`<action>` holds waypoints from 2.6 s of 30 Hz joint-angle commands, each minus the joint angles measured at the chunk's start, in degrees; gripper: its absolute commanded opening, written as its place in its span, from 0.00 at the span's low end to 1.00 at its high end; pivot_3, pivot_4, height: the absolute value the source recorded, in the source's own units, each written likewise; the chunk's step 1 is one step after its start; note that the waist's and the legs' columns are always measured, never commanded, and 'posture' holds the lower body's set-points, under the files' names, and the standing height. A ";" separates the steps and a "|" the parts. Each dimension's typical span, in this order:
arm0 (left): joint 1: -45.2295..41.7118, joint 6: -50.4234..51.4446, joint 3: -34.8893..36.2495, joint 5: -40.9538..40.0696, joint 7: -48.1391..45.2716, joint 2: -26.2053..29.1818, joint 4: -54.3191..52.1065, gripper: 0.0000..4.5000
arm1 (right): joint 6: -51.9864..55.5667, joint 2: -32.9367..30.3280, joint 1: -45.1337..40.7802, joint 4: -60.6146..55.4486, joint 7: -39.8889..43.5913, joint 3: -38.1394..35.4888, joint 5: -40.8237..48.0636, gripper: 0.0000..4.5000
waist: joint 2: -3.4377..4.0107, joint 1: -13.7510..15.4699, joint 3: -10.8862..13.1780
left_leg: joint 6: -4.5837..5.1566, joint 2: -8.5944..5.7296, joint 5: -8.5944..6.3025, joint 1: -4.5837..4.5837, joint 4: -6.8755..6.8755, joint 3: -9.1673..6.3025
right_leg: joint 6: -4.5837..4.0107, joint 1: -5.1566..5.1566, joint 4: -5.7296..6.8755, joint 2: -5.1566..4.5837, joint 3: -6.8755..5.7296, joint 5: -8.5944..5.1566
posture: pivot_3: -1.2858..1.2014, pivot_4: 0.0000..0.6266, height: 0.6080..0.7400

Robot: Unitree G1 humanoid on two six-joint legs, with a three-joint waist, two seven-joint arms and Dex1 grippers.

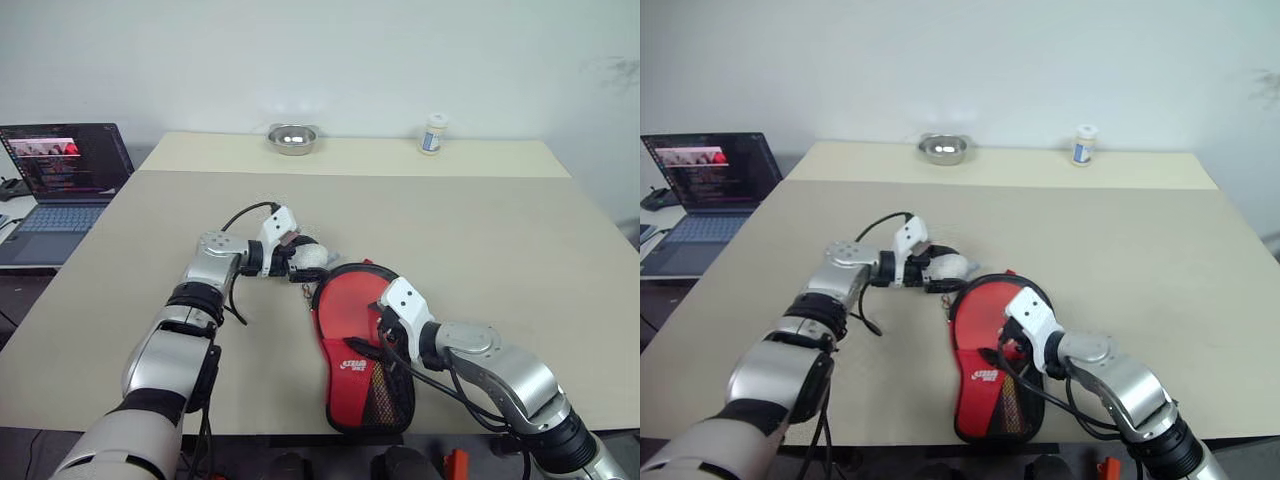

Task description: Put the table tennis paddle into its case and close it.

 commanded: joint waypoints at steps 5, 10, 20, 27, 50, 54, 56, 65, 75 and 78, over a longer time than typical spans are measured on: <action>-1.62 -1.99 2.14 0.88 2.40 0.16 2.00 0.65 | -0.85 4.09 -3.39 1.02 -2.94 -2.61 -1.50 1.00 | 0.00 0.06 0.00 | 0.00 -0.01 0.00 -0.01 0.01 0.00 | 0.00 0.00 0.00 -0.01 0.00 0.00 | 0.52 0.24 1.00; -1.49 -1.93 2.88 0.83 2.61 -0.13 1.48 0.29 | -0.58 2.93 -1.42 3.20 -1.78 -0.27 -2.95 1.00 | 0.00 0.06 0.00 | 0.00 -0.04 0.00 -0.03 0.01 0.00 | -0.01 0.00 -0.01 -0.04 -0.01 0.00 | 0.52 0.24 1.00; -3.88 -2.18 3.23 1.68 6.57 -2.65 1.27 0.13 | 0.12 2.27 2.12 5.28 -1.68 2.98 -4.98 1.00 | -0.20 0.08 -0.13 | 0.00 -0.04 0.00 0.02 0.03 -0.02 | 0.00 0.05 0.02 -0.04 -0.02 0.00 | 0.52 0.24 1.00; -6.59 -4.10 0.06 8.35 18.38 -4.99 5.16 0.12 | -0.63 2.27 3.58 8.56 -1.58 3.98 -6.88 1.00 | -0.32 0.07 -0.25 | 0.00 -0.02 0.00 0.13 0.03 -0.02 | 0.00 0.12 0.06 -0.03 -0.01 0.01 | 0.52 0.24 1.00; -22.30 -12.04 -8.79 25.89 47.84 -27.75 13.35 0.12 | 1.70 -2.13 3.65 8.88 4.72 7.29 -7.21 1.00 | -0.55 0.66 -0.45 | -0.01 -0.09 0.00 0.12 0.03 -0.01 | 0.07 0.17 -0.02 -0.05 -0.03 0.04 | 0.52 0.24 1.00; -22.72 -15.25 -7.15 23.44 42.09 -33.12 12.79 0.12 | 2.03 -2.22 4.20 8.31 4.67 7.37 -7.14 1.00 | -0.42 1.21 -0.52 | -0.01 -0.11 0.00 0.13 0.02 0.05 | 0.08 0.17 -0.05 -0.04 -0.01 0.03 | 0.52 0.24 1.00; -22.70 -17.03 -6.61 22.60 39.65 -35.37 12.37 0.12 | 2.20 -2.15 4.31 8.12 4.55 7.42 -7.14 1.00 | -0.33 1.26 -0.57 | -0.01 -0.11 0.00 0.13 0.01 0.06 | 0.08 0.17 -0.05 -0.03 -0.01 0.03 | 0.52 0.24 1.00; -19.17 -19.23 -4.71 17.73 27.99 -39.69 11.27 0.12 | 2.39 -1.94 4.62 7.89 3.95 6.91 -7.23 1.00 | 0.09 1.34 -0.83 | 0.00 -0.13 0.00 0.15 -0.01 0.07 | 0.09 0.17 -0.05 0.14 0.01 0.02 | 0.52 0.24 1.00; -19.05 -19.13 -5.65 18.90 29.72 -36.55 11.28 0.77 | 1.83 -1.37 4.18 8.65 3.61 7.03 -7.48 1.00 | 0.15 1.33 -0.89 | 0.01 -0.12 -0.01 0.15 -0.01 0.05 | 0.09 0.17 -0.05 0.18 0.02 0.02 | 0.52 0.24 1.00; -18.94 -18.91 -5.93 19.22 29.46 -35.75 11.32 0.99 | 1.57 -1.06 3.63 9.25 3.63 7.11 -7.66 1.00 | 0.17 1.28 -0.94 | 0.01 -0.11 -0.01 0.15 -0.01 0.05 | 0.09 0.17 -0.05 0.18 0.03 0.02 | 0.52 0.24 1.00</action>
